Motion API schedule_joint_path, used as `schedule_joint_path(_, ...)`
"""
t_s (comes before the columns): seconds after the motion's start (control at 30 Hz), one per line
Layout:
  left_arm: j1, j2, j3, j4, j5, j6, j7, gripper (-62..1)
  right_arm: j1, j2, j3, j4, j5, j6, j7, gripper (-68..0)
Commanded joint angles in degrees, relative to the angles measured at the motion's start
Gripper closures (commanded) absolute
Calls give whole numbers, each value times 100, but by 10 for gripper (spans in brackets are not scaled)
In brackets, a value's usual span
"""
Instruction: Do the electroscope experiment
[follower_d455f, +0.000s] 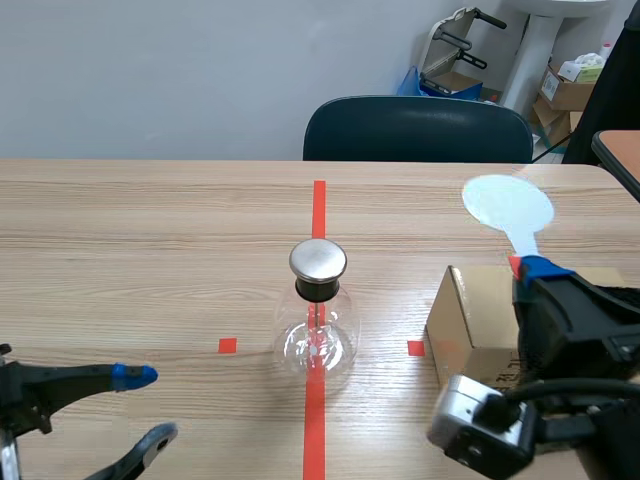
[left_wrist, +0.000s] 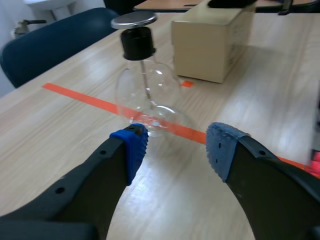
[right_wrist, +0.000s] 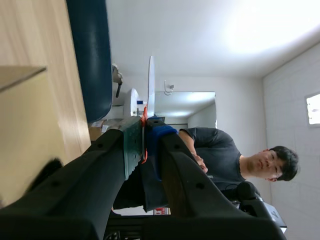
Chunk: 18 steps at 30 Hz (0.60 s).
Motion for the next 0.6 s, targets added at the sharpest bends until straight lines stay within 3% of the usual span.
schedule_joint_path(0.0,157,-122,-46,118,-17,-4,-240,-305,-144,4,168,127,136,-330,109,-17)
schedule_joint_path(0.23,699,-520,-46,310,-28,35,-737,-305,-852,0,1016,273,975,-330,1032,-20)
schedule_joint_path(0.43,951,-549,-192,348,-323,39,-791,-305,-1121,-22,1738,267,1770,-330,2026,-20)
schedule_joint_path(0.57,1032,-551,-374,459,-514,35,-822,-305,-1121,-291,2190,116,1967,-330,2656,-20)
